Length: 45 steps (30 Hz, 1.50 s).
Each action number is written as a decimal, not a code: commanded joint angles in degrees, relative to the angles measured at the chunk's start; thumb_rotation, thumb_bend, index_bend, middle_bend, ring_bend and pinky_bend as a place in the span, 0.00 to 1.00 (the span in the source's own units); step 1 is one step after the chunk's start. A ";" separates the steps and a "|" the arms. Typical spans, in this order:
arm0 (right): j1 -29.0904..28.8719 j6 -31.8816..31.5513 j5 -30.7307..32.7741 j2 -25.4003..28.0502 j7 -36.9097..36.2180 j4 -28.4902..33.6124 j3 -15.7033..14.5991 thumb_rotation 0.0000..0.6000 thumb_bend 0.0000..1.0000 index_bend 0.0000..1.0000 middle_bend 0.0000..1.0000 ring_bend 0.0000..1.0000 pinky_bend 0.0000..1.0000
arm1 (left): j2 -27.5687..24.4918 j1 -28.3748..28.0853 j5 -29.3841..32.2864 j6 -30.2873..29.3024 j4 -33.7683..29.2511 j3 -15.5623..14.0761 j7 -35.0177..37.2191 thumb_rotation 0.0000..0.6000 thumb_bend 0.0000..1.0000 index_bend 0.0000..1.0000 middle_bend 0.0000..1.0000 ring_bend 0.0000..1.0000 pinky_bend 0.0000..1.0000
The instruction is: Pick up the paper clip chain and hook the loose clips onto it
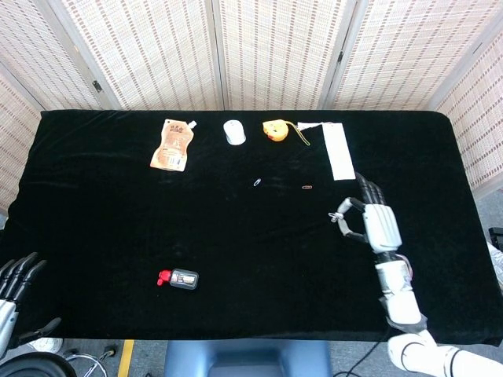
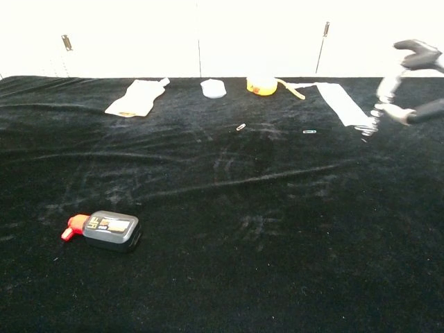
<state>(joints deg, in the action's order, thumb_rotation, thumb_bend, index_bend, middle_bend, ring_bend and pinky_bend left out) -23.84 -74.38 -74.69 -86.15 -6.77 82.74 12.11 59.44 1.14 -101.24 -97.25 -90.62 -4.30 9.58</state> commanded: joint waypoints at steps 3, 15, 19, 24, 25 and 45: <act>4.10 -2.83 -2.63 2.48 -4.23 -1.04 -3.38 1.00 0.42 0.90 0.04 0.00 0.00 | 0.63 -0.24 -0.10 0.93 -0.68 -0.05 -2.12 1.00 0.12 0.00 0.00 0.00 0.00; 8.96 -3.82 -3.90 2.62 -13.06 -8.42 -6.02 1.00 0.42 0.90 0.05 0.00 0.00 | 1.37 -1.07 0.27 3.27 -1.38 -0.11 -4.82 1.00 0.12 0.00 0.00 0.00 0.00; 8.93 -2.88 -3.85 1.86 -12.93 -9.72 -5.87 1.00 0.42 0.90 0.05 0.00 0.00 | 1.31 -1.36 0.31 3.72 -1.57 -0.11 -5.00 1.00 0.12 0.00 0.00 0.00 0.00; 8.77 -2.80 -4.74 0.96 -13.02 -10.70 -5.69 1.00 0.42 0.88 0.05 0.00 0.00 | 1.05 -1.18 0.39 3.11 -1.40 -0.10 -4.12 1.00 0.12 0.00 0.00 0.00 0.00; 8.73 -2.95 -5.44 0.83 -13.80 -11.09 -5.84 1.00 0.42 0.82 0.03 0.00 0.00 | 1.00 -1.14 0.35 2.93 -1.33 -0.09 -3.87 1.00 0.12 0.00 0.00 0.00 0.00; 10.39 -4.60 -9.13 8.19 -9.21 -3.14 -7.30 1.00 0.33 0.00 0.00 0.00 0.00 | 0.95 -1.13 0.23 2.64 -1.05 -0.22 -3.50 1.00 0.12 0.00 0.00 0.00 0.00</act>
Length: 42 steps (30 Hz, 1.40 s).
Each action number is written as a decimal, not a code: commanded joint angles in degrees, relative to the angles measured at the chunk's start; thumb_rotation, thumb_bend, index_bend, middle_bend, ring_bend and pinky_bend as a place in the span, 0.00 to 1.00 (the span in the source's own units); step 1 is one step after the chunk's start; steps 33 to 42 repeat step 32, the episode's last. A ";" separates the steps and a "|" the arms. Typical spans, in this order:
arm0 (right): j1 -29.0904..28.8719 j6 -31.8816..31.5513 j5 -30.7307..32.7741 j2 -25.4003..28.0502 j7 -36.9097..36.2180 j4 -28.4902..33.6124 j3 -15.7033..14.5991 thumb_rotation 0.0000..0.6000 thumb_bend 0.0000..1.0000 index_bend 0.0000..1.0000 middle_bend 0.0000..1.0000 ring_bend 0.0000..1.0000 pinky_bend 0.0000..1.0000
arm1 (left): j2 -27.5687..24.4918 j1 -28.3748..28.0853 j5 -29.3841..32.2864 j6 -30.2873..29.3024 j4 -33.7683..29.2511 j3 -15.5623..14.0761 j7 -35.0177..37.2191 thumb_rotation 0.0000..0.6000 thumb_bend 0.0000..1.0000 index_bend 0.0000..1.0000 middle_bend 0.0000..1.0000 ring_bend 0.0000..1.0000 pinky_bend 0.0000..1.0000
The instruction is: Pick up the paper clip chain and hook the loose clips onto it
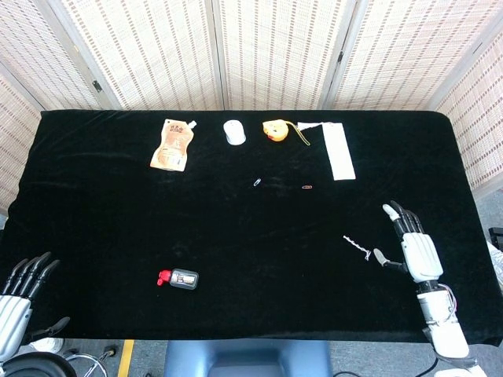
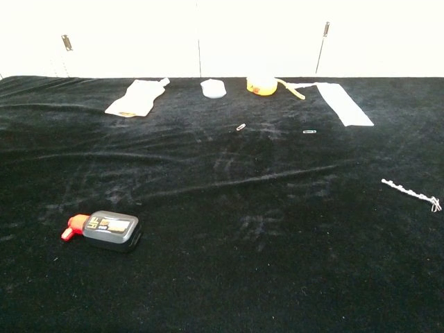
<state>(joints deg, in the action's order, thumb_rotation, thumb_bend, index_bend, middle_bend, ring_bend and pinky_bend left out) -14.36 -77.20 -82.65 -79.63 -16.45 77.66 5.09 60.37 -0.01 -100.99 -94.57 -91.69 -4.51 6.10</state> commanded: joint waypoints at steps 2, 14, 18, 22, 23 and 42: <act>1.92 -2.42 -2.39 5.28 2.74 5.90 -1.65 1.00 0.33 0.00 0.00 0.00 0.00 | 0.13 0.03 -0.06 -0.02 0.01 -0.03 -0.18 1.00 0.12 0.00 0.00 0.00 0.00; 15.36 -16.75 -5.41 13.16 39.15 21.44 -9.56 1.00 0.33 0.02 0.00 0.00 0.00 | 1.32 -0.04 -1.55 0.64 -0.38 -0.66 -3.97 1.00 0.12 0.00 0.00 0.00 0.00; 18.15 -20.16 -7.70 10.76 40.03 18.40 -10.51 1.00 0.33 0.06 0.00 0.00 0.00 | 2.07 -0.01 -2.33 0.99 -0.62 -1.00 -6.07 1.00 0.12 0.00 0.00 0.00 0.00; 19.30 -22.56 -10.73 10.31 38.14 17.03 -10.62 1.00 0.32 0.08 0.00 0.00 0.00 | 2.84 -0.01 -3.11 1.28 -0.98 -1.27 -7.90 1.00 0.12 0.00 0.00 0.00 0.00; 19.41 -22.81 -11.32 10.33 37.31 16.65 -10.56 1.00 0.32 0.07 0.00 0.00 0.00 | 3.03 -0.03 -3.33 1.43 -1.02 -1.40 -8.37 1.00 0.12 0.00 0.00 0.00 0.00; 18.90 -20.12 -12.95 10.83 34.39 16.10 -10.47 1.00 0.32 0.02 0.00 0.00 0.00 | 3.50 0.42 -3.81 0.89 -0.85 -1.80 -9.15 1.00 0.12 0.00 0.00 0.00 0.00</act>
